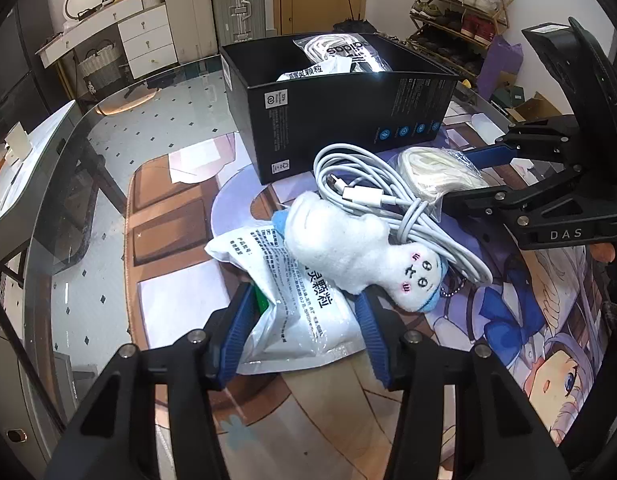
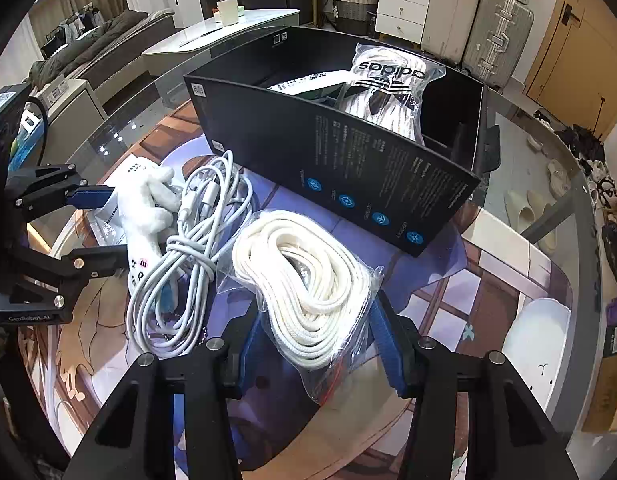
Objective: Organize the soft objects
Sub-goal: 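Grasp the bagged white rope coil with the right gripper while the left gripper grasps a white printed packet, then lift the rope coil and white packet and carry them over the black box with both grippers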
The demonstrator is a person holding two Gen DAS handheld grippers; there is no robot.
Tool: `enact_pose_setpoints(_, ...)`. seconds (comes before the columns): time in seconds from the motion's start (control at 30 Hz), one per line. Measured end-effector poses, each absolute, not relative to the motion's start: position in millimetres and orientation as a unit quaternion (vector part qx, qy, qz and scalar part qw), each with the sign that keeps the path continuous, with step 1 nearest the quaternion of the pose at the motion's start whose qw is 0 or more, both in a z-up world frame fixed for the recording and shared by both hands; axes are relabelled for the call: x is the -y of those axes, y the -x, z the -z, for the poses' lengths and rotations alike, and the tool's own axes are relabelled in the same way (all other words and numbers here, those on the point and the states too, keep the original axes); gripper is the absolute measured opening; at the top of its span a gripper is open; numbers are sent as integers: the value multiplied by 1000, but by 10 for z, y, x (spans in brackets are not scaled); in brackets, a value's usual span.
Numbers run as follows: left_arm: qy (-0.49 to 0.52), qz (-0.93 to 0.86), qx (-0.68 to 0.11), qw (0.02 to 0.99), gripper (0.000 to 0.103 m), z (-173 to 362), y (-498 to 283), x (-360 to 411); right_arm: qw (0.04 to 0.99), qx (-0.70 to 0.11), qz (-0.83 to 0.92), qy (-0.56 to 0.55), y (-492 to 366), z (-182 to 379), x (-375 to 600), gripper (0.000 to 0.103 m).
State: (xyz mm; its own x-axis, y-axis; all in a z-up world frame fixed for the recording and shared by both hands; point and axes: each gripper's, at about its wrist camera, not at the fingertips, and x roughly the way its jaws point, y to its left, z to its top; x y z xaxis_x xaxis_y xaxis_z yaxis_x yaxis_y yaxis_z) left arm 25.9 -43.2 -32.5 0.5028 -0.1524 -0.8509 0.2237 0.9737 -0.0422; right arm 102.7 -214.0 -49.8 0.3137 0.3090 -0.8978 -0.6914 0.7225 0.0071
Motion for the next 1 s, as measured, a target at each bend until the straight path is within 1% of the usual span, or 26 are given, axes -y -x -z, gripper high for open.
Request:
enact_pose_setpoints(0.23,-19,107,-489,866,41,319,-188,386,786,-499,-315,183,-938,494,2204,49)
enact_pose_setpoints(0.53,-22,91,-486,869,35,310,-12,398,792,-500,-308,168,-782,525,2257,47)
enact_pose_setpoints(0.57,-21,91,-484,870,32,306,10,397,792,-501,-309,164,-777,524,2269,47)
enact_pose_setpoints(0.63,-22,88,-470,878,23,275,57,395,791,-502,-311,160,-746,525,2296,46)
enact_pose_setpoints(0.8,-38,83,-461,883,21,263,155,434,793,-504,-308,152,-677,508,2314,42)
enact_pose_setpoints(1.0,-32,86,-454,886,17,240,218,441,790,-511,-312,131,-632,487,2395,38)
